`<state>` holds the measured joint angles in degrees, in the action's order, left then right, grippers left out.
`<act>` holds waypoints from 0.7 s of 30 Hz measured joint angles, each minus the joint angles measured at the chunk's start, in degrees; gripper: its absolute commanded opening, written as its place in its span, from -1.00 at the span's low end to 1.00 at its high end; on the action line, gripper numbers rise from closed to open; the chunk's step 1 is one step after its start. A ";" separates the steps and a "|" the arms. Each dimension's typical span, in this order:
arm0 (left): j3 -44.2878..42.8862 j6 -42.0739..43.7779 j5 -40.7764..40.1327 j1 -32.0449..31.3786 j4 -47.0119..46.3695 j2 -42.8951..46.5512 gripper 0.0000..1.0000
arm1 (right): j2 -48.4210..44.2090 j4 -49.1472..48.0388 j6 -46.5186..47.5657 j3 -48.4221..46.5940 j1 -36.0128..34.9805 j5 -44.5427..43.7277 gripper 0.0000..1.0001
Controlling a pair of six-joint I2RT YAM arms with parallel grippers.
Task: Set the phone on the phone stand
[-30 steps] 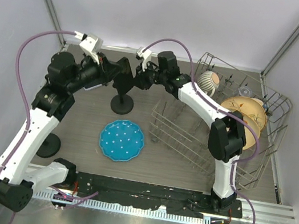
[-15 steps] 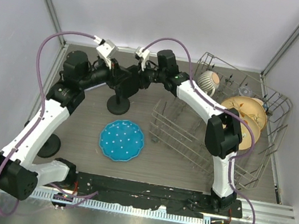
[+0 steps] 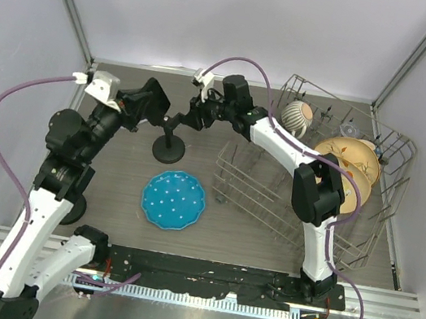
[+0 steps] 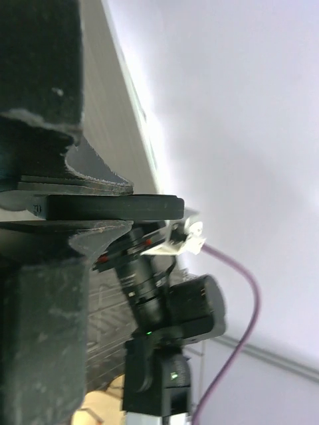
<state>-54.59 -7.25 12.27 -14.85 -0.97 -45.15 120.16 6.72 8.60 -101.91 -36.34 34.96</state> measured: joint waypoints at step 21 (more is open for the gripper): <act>0.59 -1.57 4.98 0.04 -1.29 -4.70 -1.00 | 0.66 -2.40 0.76 0.44 -1.55 -0.50 -0.99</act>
<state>-54.00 -8.82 17.26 -14.81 -2.26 -49.84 120.81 4.32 9.37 -101.47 -37.89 34.46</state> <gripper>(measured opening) 0.167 0.063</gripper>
